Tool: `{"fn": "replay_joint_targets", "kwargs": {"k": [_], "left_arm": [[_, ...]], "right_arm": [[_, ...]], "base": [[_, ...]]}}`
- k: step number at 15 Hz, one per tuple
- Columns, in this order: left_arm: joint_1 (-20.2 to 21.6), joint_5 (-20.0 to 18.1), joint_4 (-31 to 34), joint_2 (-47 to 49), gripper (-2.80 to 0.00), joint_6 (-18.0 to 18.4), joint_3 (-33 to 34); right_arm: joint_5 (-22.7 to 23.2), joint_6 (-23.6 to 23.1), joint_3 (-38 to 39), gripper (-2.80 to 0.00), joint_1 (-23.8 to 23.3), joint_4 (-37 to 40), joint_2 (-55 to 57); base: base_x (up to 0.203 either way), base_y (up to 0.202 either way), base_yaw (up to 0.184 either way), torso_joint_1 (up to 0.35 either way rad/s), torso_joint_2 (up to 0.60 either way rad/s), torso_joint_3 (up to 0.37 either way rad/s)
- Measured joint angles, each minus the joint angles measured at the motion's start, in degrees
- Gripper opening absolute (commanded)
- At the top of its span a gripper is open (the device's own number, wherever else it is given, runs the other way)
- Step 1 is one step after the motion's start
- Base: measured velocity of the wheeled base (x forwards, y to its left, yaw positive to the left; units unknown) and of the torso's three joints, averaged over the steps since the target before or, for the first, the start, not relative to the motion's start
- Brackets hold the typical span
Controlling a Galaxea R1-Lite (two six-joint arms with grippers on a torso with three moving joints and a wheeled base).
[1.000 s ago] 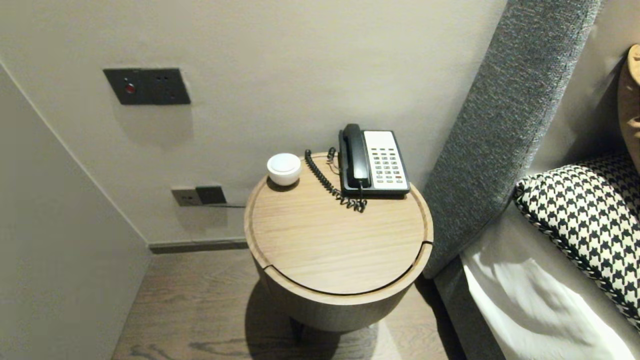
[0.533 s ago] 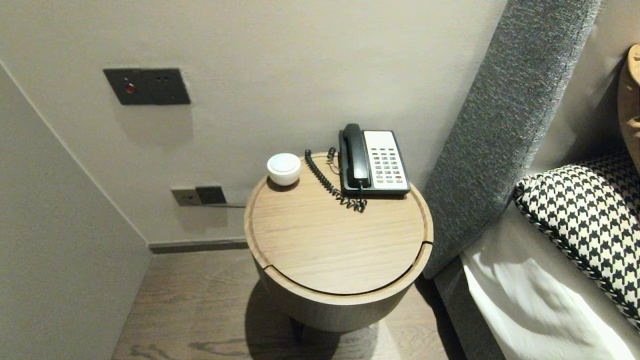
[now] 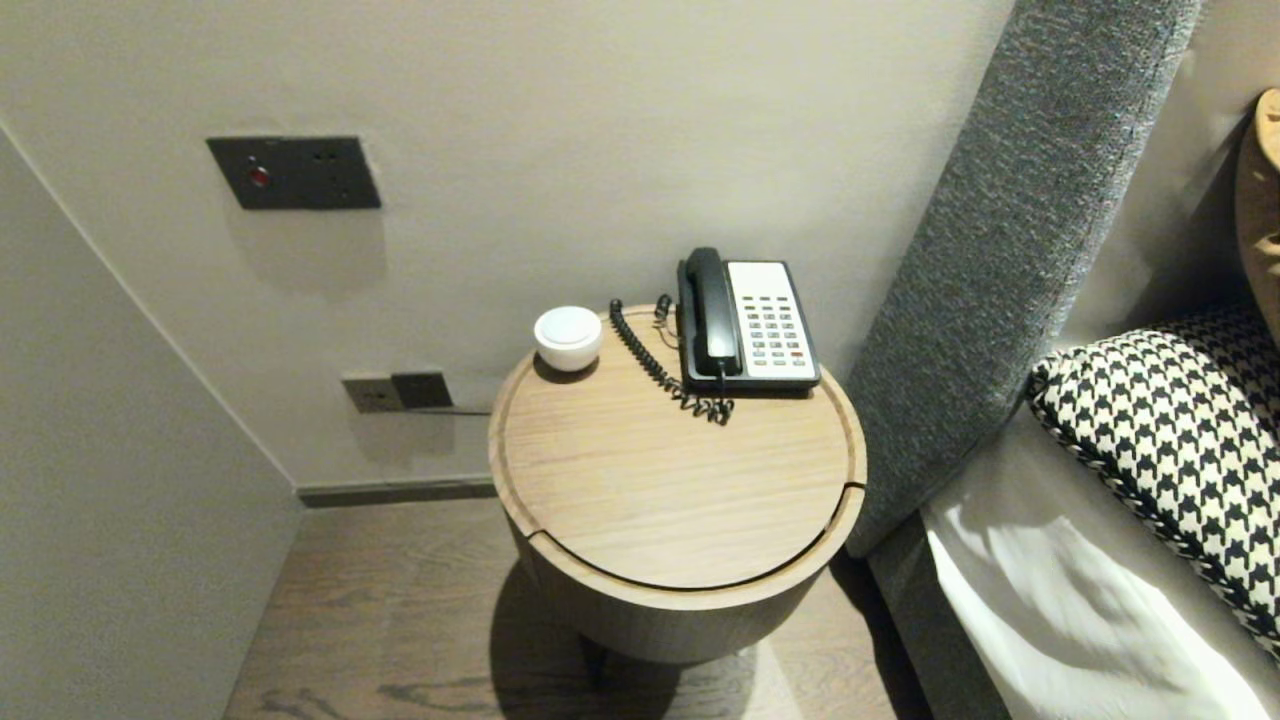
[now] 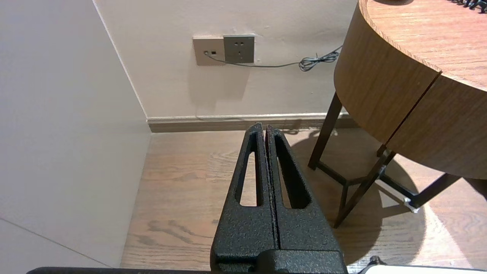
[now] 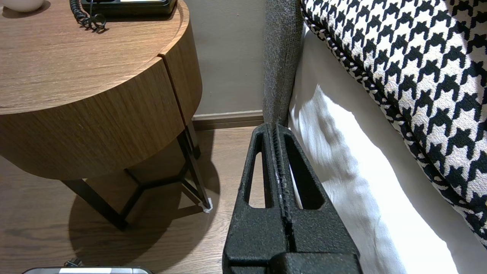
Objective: Open the nightstand drawer
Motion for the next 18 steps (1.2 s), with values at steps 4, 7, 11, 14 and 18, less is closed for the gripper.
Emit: {"fn": "replay_joint_targets", "kwargs": {"k": [4,7,11,14,18], "left_arm": [[-0.06,0.03,0.0,0.0,-2.8,-0.16,0.0],[-0.11,0.01,0.0,0.0,-2.8,-0.25,0.0],[-0.06,0.01,0.0,0.0,-2.8,-0.08,0.0],[-0.06,0.03,-0.04,0.0,-2.8,-0.57,0.0],[-0.11,0.34,0.44,0.0,-2.8,-0.41,-0.32]], "right_arm": [[-0.02,0.0,0.0,-2.8,0.0,0.0,0.0],[-0.02,-0.02,0.0,-2.8,0.01,0.0,-0.02],[0.0,-0.04,0.0,-2.8,0.01,-0.02,-0.02],[0.0,-0.02,0.0,-2.8,0.01,0.0,-0.02],[-0.01,-0.02,0.0,-2.8,0.0,0.0,-0.02]], "base": [[0.0,0.0,0.0,0.0,0.0,0.0],[0.0,0.0,0.0,0.0,0.0,0.0],[0.0,0.0,0.0,0.0,0.0,0.0],[0.0,0.0,0.0,0.0,0.0,0.0],[0.0,0.0,0.0,0.0,0.0,0.0]]}}
